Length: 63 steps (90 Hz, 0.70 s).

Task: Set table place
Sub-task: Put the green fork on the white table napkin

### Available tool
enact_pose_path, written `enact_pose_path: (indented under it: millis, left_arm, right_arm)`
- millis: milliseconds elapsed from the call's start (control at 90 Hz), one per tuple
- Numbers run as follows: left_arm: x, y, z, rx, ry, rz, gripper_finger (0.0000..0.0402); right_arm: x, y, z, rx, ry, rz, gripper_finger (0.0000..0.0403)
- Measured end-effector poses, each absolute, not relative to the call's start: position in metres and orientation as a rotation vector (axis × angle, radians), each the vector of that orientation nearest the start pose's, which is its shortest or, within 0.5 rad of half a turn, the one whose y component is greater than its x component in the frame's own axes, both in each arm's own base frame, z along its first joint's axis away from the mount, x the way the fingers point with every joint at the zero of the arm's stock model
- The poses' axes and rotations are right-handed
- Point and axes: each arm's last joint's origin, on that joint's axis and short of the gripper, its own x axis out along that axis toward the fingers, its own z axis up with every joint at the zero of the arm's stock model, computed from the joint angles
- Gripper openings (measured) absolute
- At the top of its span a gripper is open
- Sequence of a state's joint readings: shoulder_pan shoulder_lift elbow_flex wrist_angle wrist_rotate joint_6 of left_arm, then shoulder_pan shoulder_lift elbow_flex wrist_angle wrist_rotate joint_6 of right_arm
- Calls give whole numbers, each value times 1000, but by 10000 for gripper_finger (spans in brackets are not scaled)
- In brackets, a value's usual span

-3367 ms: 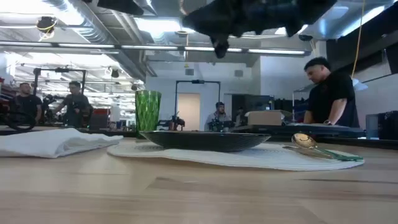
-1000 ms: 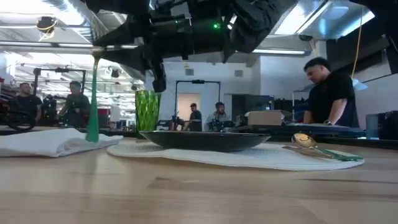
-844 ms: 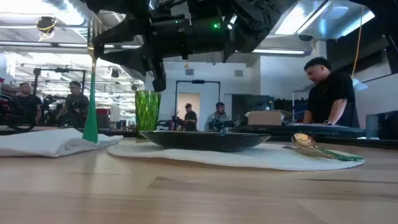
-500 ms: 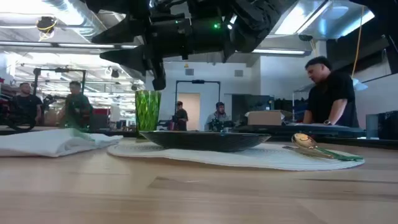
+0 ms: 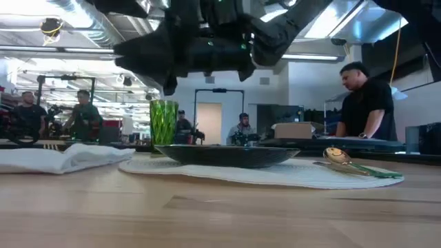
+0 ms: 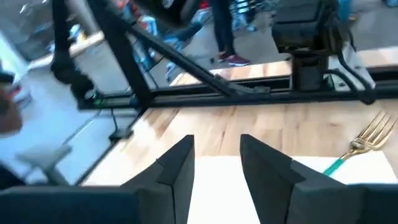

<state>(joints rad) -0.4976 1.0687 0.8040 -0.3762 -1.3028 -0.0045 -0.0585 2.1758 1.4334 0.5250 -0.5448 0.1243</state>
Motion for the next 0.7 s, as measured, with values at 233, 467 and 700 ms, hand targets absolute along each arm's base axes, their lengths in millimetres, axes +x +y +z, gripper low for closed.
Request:
enact_pose_path:
  millis: [233, 467, 700]
  left_arm:
    - [190, -74, 271, 495, 542, 569, 0]
    - [173, -68, 252, 521, 803, 422, 0]
    - [160, -65, 243, 472, 1002, 324, 0]
  right_arm:
    - [458, -43, 209, -98, 320, 529, 115]
    - [417, -49, 250, -357, 476, 537, 115]
    - [375, -38, 287, -465, 605, 562, 115]
